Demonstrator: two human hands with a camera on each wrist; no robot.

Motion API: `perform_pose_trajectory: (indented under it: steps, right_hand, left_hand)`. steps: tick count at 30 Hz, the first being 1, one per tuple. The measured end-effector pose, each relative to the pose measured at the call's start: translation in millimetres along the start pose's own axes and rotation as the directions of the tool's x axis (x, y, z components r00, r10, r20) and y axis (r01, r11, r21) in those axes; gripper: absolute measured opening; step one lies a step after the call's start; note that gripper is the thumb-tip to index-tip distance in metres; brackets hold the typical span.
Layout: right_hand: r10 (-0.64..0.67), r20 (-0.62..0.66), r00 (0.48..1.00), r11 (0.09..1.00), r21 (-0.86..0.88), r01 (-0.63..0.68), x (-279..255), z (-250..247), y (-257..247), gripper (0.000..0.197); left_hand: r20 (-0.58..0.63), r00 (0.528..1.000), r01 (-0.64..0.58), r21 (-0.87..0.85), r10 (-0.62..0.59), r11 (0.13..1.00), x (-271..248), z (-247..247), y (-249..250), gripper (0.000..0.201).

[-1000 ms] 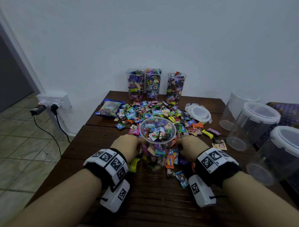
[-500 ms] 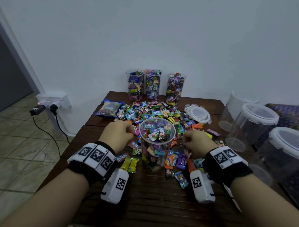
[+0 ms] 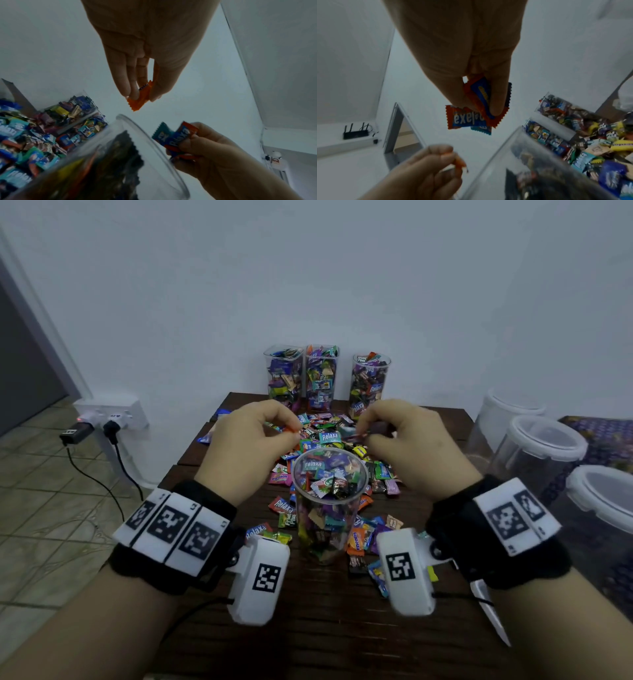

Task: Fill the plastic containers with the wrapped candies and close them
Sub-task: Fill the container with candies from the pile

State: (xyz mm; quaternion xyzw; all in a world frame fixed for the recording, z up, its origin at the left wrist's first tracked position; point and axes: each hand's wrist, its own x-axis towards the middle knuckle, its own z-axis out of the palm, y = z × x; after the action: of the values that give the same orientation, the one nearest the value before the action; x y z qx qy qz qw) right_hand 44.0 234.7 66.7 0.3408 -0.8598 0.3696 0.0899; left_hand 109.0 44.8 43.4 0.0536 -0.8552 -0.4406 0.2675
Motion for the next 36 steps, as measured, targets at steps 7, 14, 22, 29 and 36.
perform_pose_trajectory:
  steps: [7,14,22,29,36]
  right_hand:
    - [-0.107,0.099,0.989,0.991,-0.07,0.115,-4.4,29.6,-6.4,0.015]
    - [-0.125,0.048,0.991,0.99,-0.059,0.128,-12.4,34.9,-2.1,0.009]
    - [0.054,-0.059,0.997,0.973,0.229,-0.039,-42.3,37.6,15.5,0.049]
    - [0.179,0.221,0.959,0.844,0.466,-0.265,-49.8,64.3,33.4,0.097]
    - [0.173,0.194,0.966,0.843,0.478,-0.247,-47.2,67.4,33.5,0.085]
  left_hand:
    - [0.027,0.999,-0.02,-0.039,0.021,0.999,-3.7,5.2,5.1,0.015]
    - [0.056,0.998,-0.015,-0.05,0.017,0.999,-5.8,7.9,2.5,0.02]
    - [0.122,0.99,-0.064,-0.003,0.064,0.998,-7.8,8.4,8.0,0.021]
    - [0.172,0.982,-0.075,-0.045,0.082,0.996,-10.7,16.9,9.3,0.014]
    - [0.22,0.974,-0.047,-0.062,0.059,0.997,-14.1,18.0,5.2,0.016]
